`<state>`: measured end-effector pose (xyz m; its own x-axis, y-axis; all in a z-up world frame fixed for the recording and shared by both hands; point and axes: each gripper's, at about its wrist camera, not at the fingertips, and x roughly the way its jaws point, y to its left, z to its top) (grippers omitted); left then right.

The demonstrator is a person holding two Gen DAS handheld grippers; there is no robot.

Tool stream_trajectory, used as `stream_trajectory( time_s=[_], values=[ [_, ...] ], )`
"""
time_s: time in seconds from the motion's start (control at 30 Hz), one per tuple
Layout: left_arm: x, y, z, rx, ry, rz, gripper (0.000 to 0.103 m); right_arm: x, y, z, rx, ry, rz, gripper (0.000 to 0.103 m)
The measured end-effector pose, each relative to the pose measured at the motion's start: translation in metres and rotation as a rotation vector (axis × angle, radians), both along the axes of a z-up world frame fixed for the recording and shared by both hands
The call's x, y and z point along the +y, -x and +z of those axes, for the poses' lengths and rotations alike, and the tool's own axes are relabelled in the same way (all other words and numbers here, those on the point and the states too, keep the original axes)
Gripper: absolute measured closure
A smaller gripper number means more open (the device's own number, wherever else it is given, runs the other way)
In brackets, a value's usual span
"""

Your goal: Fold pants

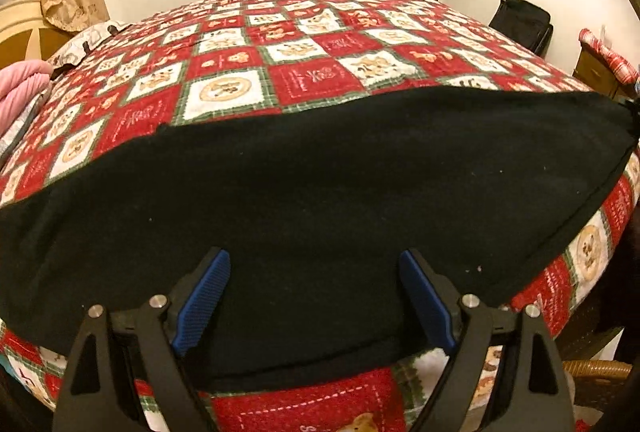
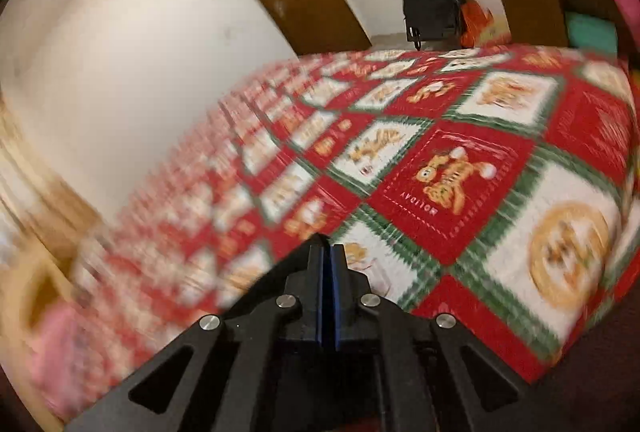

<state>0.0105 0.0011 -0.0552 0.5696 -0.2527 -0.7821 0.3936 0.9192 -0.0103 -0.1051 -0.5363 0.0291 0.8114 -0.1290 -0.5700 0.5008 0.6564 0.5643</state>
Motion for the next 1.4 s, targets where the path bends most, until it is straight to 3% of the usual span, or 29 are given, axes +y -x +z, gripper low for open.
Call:
stream_trajectory(
  time_s=[0.07, 0.17, 0.4, 0.53, 0.67, 0.73, 0.8, 0.83, 0.97, 1.1, 1.4],
  values=[
    [0.0, 0.0, -0.001, 0.0, -0.001, -0.001, 0.014, 0.014, 0.018, 0.01, -0.036, 0.011, 0.012, 0.099],
    [-0.001, -0.002, -0.001, -0.002, -0.004, -0.001, 0.014, 0.05, 0.029, 0.014, -0.013, 0.055, 0.096, 0.098],
    [0.006, 0.002, 0.004, 0.018, 0.041, 0.007, 0.014, 0.098, 0.008, -0.024, 0.05, -0.117, 0.257, 0.098],
    [0.01, 0.004, 0.004, 0.01, 0.042, 0.022, 0.014, 0.11, -0.006, -0.045, 0.124, -0.148, 0.284, 0.098],
    [0.01, 0.004, 0.003, 0.009, 0.038, 0.018, 0.014, 0.115, -0.008, -0.048, 0.129, -0.143, 0.295, 0.098],
    [0.01, 0.004, 0.003, 0.012, 0.04, 0.018, 0.014, 0.115, -0.002, -0.047, 0.111, -0.17, 0.292, 0.092],
    [0.011, 0.003, 0.003, 0.015, 0.047, 0.022, 0.014, 0.113, 0.001, -0.047, 0.077, -0.207, 0.293, 0.065],
    [0.012, 0.002, 0.003, 0.016, 0.052, 0.025, 0.014, 0.114, 0.001, -0.047, 0.064, -0.229, 0.296, 0.063],
    [0.016, 0.001, 0.006, 0.016, 0.073, 0.042, 0.014, 0.117, 0.002, -0.039, 0.052, -0.197, 0.273, 0.062],
    [0.019, -0.001, 0.005, 0.033, 0.088, 0.052, 0.014, 0.115, -0.001, -0.048, 0.035, -0.253, 0.271, 0.062],
    [0.024, 0.0, 0.011, 0.009, 0.102, 0.068, 0.014, 0.148, -0.024, -0.063, 0.081, -0.294, 0.38, 0.062]
  ],
)
